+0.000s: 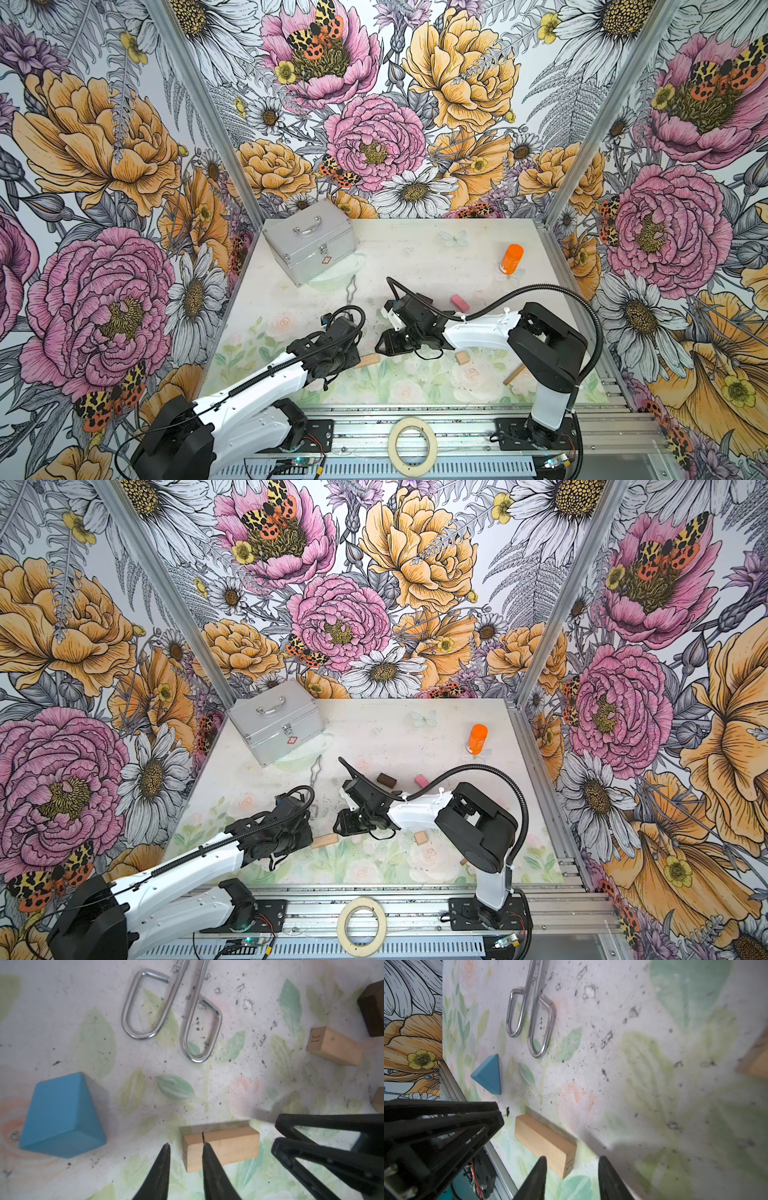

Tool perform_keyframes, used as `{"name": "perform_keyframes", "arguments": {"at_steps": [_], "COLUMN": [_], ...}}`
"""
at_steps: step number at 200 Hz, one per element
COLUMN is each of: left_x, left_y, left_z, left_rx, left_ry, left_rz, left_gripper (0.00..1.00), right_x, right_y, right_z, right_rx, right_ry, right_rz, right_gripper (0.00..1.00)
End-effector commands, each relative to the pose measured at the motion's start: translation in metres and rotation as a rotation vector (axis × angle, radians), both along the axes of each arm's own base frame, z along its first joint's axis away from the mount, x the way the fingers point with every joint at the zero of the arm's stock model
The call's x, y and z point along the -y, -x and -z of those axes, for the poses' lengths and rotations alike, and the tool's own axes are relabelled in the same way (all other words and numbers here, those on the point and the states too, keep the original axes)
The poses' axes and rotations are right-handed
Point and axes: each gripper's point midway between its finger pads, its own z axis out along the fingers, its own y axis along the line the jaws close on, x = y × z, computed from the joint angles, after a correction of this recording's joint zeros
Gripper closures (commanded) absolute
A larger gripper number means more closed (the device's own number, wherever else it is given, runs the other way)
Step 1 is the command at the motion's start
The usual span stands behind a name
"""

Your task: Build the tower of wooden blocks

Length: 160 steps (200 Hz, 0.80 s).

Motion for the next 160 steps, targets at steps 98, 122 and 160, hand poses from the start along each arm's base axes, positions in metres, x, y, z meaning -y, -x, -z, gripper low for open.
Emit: {"name": "perform_keyframes", "arguments": {"at_steps": [98,122,160], "left_x": [0.013,0.014,0.016], "left_y": [0.005,0.008,0.007], "left_z": [0.013,0.017,0.019], "left_rx": [-0.031,-0.05,-0.045], "left_ry": [0.049,0.053,0.07], "left_rz": [0.037,0.042,0.046], "left_gripper": [0.7,0.69,0.69], "right_x": [-0.006,-0.007,-0.007], "right_y": [0.01,0.012,0.014], "right_z": [0.004,0.005,0.006], "right_rx": [-0.023,-0.034,-0.039], "right_ry": [-0.006,-0.007,-0.005], "right_rz": [-0.015,-0.02,-0.022], "right_gripper": [0.57,0.57,0.57]}}
